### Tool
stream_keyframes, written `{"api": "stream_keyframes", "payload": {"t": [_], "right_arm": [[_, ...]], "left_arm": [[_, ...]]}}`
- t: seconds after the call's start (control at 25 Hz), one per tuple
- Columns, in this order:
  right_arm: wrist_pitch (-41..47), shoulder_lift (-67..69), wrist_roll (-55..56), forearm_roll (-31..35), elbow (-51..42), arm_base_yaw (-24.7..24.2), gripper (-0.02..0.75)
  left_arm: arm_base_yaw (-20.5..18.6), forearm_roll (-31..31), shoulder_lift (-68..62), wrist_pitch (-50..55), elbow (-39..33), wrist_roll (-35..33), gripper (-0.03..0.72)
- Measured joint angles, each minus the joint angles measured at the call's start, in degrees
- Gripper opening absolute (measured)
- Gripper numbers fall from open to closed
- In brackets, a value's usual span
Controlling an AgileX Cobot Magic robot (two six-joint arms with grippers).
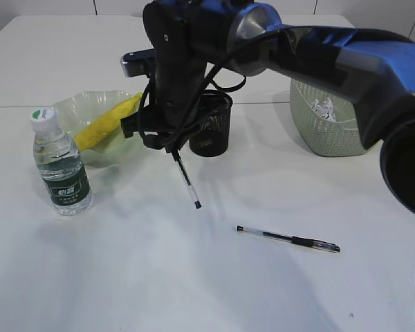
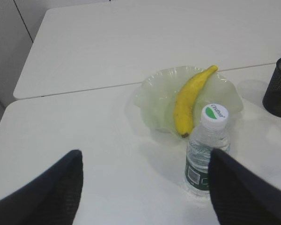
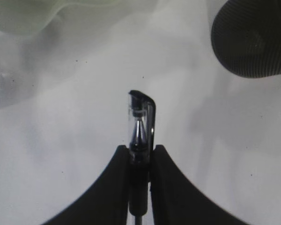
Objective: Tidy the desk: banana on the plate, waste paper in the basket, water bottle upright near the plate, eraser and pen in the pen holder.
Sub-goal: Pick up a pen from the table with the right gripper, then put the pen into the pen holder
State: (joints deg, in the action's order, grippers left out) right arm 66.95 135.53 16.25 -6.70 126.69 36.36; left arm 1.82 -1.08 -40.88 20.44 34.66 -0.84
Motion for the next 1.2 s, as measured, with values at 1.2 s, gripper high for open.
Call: {"api": "stream_keyframes", "payload": {"t": [1.2], "right_arm": [[-5.45,0.21,0.0,-4.46,20.78,-3.25,0.081]], "left_arm": [[0.0,0.0,0.0,0.13,0.0,0.0,0.591]]}}
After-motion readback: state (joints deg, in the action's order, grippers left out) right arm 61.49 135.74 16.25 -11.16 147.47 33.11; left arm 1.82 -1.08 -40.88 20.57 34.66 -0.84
